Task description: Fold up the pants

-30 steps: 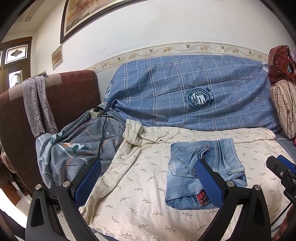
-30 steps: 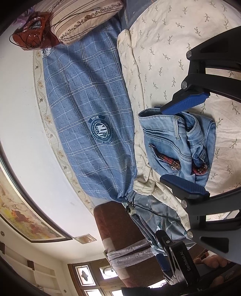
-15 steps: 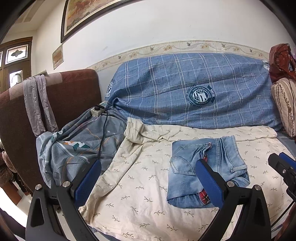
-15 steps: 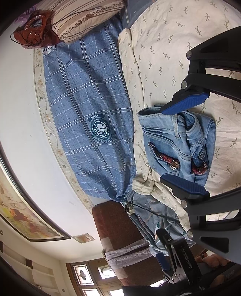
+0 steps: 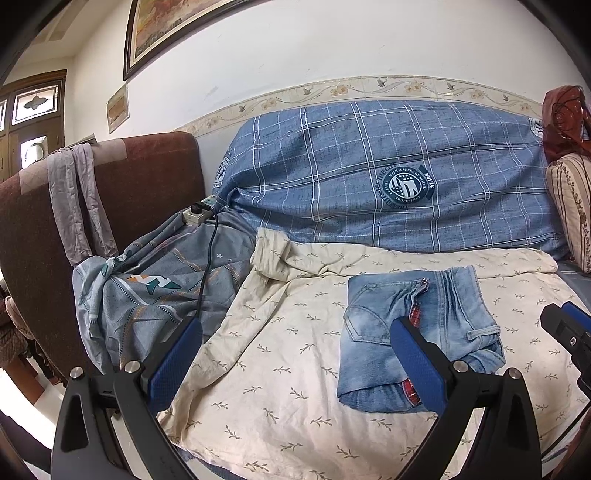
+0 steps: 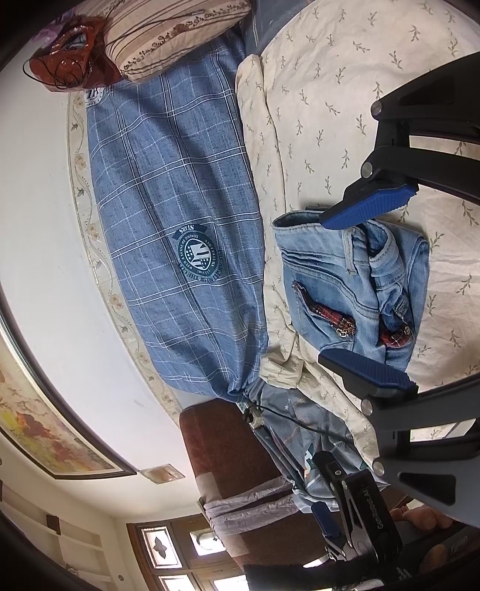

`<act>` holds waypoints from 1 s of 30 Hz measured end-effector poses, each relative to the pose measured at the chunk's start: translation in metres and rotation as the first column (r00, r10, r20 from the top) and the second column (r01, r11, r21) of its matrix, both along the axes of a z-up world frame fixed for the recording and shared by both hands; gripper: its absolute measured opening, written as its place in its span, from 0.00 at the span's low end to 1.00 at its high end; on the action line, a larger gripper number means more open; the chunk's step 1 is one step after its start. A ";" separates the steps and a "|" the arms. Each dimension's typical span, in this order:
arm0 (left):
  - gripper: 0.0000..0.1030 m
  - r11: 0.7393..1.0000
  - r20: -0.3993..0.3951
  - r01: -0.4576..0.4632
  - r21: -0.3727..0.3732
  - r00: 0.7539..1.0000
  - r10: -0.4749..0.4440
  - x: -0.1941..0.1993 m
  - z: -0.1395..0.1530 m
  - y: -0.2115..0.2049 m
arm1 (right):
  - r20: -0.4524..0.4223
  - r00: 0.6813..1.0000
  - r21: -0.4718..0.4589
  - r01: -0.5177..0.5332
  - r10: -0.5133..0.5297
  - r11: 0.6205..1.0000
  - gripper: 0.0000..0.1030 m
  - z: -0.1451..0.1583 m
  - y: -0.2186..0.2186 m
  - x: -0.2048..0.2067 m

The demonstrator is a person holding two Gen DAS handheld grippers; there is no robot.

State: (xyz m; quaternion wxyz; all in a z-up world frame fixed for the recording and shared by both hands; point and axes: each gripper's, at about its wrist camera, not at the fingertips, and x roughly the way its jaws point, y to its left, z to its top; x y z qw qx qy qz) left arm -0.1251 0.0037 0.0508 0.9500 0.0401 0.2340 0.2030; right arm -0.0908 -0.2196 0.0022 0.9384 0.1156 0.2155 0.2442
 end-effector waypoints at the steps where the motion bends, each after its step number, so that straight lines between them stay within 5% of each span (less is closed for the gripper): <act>1: 0.98 1.000 -0.001 -0.003 0.002 1.000 0.003 0.000 -0.001 0.000 | 0.000 1.000 -0.001 -0.001 0.001 1.000 0.68 0.000 0.000 0.000; 30: 0.98 1.000 -0.035 -0.007 -0.024 0.999 0.006 0.008 0.000 0.010 | -0.020 0.999 -0.029 -0.038 0.037 0.999 0.68 -0.005 0.022 0.004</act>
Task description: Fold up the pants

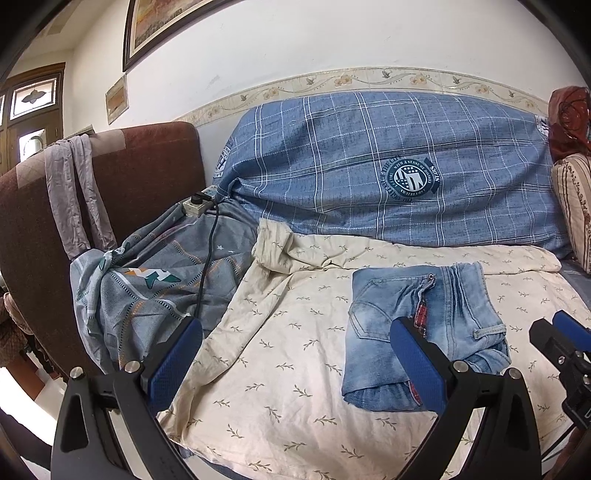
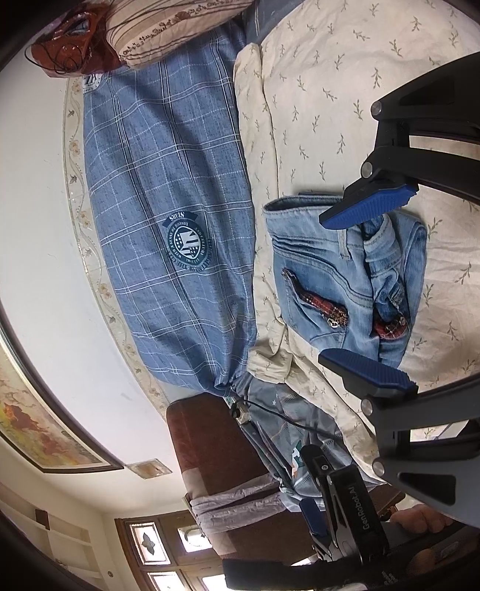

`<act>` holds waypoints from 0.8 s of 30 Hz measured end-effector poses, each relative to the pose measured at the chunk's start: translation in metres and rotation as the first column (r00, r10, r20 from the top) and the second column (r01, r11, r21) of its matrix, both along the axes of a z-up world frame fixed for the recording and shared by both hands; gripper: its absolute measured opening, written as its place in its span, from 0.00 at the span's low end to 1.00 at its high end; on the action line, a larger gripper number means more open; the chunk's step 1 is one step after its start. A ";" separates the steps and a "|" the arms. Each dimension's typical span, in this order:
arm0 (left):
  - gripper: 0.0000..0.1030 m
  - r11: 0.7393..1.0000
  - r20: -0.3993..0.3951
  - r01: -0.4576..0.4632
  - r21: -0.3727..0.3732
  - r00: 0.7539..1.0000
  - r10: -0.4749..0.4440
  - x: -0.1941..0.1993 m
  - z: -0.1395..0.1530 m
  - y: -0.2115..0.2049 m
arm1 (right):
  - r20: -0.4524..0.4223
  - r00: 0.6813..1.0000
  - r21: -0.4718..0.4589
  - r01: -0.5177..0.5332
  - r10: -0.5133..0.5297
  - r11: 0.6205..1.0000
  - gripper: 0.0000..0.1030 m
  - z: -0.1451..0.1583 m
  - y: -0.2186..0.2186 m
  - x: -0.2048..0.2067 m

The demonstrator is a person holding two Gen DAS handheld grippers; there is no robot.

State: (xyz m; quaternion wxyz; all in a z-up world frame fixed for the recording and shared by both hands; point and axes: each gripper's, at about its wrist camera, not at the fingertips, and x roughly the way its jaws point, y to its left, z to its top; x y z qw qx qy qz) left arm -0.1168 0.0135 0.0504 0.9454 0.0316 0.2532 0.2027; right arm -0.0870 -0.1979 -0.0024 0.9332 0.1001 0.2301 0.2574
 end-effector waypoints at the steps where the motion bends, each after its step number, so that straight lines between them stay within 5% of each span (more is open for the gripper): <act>1: 0.98 1.000 0.000 0.001 0.002 1.000 -0.001 0.000 0.000 0.000 | -0.001 1.000 -0.001 -0.003 0.003 1.000 0.68 0.000 0.002 0.001; 24: 0.98 1.000 0.007 0.001 -0.014 1.000 -0.001 -0.002 0.000 0.008 | 0.005 0.998 -0.017 -0.067 0.067 0.998 0.68 0.003 0.029 0.001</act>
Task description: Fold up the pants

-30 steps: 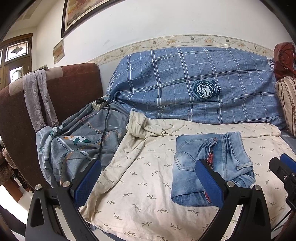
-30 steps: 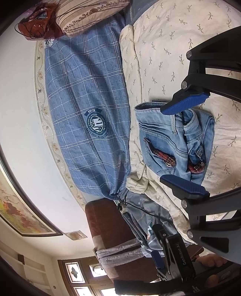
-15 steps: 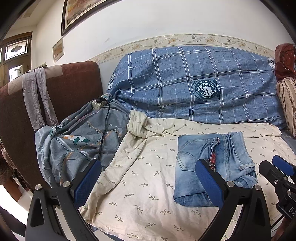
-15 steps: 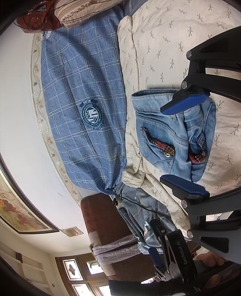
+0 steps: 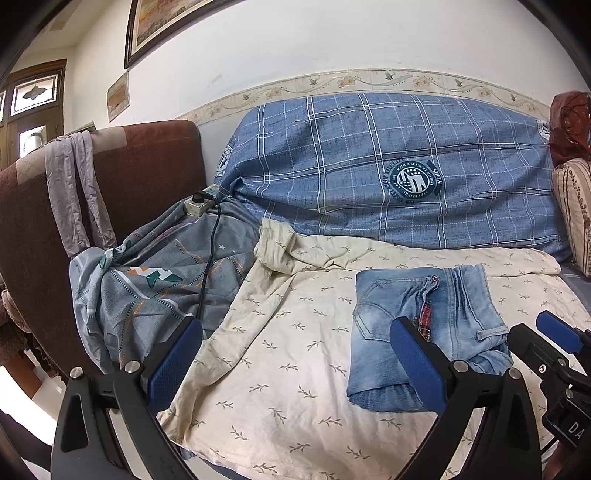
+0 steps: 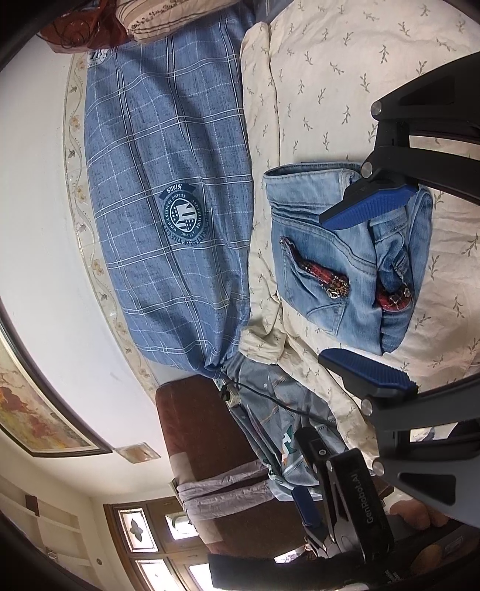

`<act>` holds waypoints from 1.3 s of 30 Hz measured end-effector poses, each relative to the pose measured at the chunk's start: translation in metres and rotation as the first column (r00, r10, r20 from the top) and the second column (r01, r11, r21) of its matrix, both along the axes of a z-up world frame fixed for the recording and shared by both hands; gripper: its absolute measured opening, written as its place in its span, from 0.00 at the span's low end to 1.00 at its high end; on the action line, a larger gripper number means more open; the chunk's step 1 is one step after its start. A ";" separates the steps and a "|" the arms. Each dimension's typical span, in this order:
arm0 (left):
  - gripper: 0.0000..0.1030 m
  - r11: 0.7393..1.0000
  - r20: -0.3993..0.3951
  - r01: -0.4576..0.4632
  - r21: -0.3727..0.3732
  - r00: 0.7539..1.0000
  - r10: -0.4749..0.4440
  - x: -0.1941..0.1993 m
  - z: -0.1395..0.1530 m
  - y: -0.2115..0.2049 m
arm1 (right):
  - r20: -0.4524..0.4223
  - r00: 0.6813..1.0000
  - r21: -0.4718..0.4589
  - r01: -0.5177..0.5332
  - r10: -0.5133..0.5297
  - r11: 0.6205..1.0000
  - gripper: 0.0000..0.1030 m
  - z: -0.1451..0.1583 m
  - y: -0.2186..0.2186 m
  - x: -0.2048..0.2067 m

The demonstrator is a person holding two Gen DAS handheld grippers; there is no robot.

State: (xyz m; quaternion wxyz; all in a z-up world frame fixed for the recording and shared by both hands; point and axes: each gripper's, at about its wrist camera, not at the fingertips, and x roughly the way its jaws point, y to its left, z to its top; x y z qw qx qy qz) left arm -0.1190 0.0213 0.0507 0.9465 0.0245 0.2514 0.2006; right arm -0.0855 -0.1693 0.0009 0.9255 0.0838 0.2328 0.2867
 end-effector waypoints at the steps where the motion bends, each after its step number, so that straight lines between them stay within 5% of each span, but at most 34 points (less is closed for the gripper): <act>1: 0.98 1.000 0.000 0.002 -0.002 1.000 -0.002 0.000 0.000 -0.001 | -0.001 1.000 0.000 0.002 -0.002 1.000 0.68 0.000 -0.001 0.000; 39: 0.98 0.997 0.002 0.070 -0.024 0.998 -0.070 0.003 -0.007 -0.011 | -0.012 0.999 -0.017 0.045 -0.045 0.999 0.70 -0.008 -0.016 0.003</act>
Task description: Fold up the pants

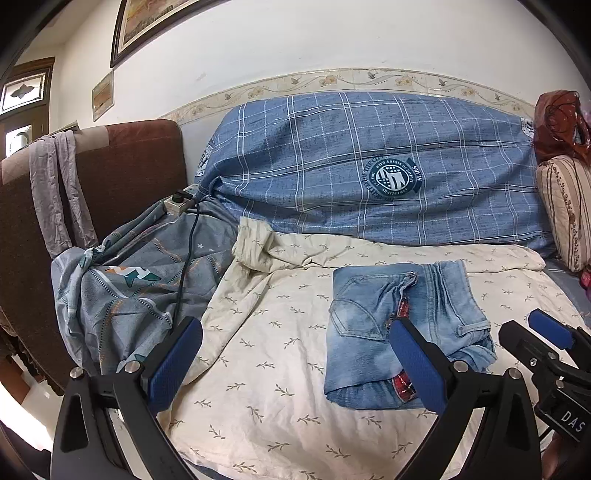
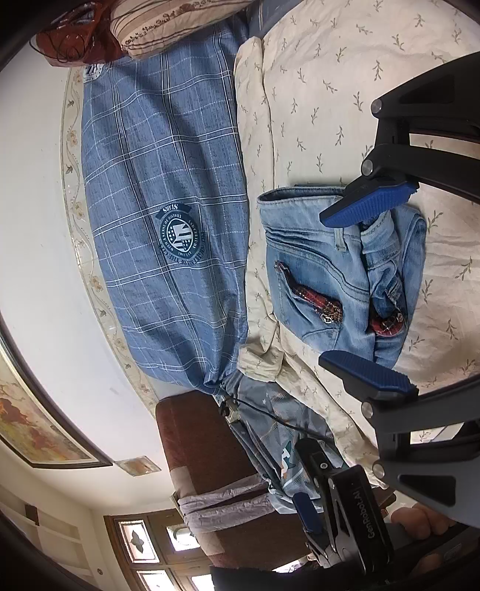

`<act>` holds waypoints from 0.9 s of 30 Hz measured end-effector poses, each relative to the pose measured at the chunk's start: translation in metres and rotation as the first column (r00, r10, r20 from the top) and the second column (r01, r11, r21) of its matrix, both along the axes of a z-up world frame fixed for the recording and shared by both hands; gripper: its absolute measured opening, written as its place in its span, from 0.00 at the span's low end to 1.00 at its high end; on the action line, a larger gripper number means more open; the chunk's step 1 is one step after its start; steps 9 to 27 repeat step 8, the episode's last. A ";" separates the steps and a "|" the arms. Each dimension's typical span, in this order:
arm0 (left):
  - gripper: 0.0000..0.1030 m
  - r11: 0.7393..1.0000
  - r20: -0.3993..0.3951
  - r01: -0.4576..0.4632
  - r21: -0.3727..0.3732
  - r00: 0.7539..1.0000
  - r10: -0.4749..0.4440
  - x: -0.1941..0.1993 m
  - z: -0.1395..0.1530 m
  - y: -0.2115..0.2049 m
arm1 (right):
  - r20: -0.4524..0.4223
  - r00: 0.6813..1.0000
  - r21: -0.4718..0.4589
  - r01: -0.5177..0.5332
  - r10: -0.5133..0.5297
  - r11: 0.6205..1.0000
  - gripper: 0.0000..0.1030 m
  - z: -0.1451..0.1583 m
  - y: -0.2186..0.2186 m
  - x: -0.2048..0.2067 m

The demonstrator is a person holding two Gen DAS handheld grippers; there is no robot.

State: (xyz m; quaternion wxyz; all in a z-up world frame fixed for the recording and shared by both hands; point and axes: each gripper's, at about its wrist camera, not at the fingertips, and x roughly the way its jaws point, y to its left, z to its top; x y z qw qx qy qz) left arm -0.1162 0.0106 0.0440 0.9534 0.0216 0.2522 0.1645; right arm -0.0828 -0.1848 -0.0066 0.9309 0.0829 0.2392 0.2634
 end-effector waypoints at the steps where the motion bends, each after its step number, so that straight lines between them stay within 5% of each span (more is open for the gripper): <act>1: 0.98 1.000 0.000 0.001 0.001 1.000 -0.001 0.000 0.000 0.000 | 0.000 1.000 -0.001 -0.001 0.001 1.000 0.70 0.000 0.001 0.000; 27: 0.98 1.000 -0.001 0.004 -0.009 1.000 -0.004 0.003 -0.004 0.004 | 0.002 1.000 -0.019 -0.008 0.008 1.000 0.70 -0.002 0.008 0.000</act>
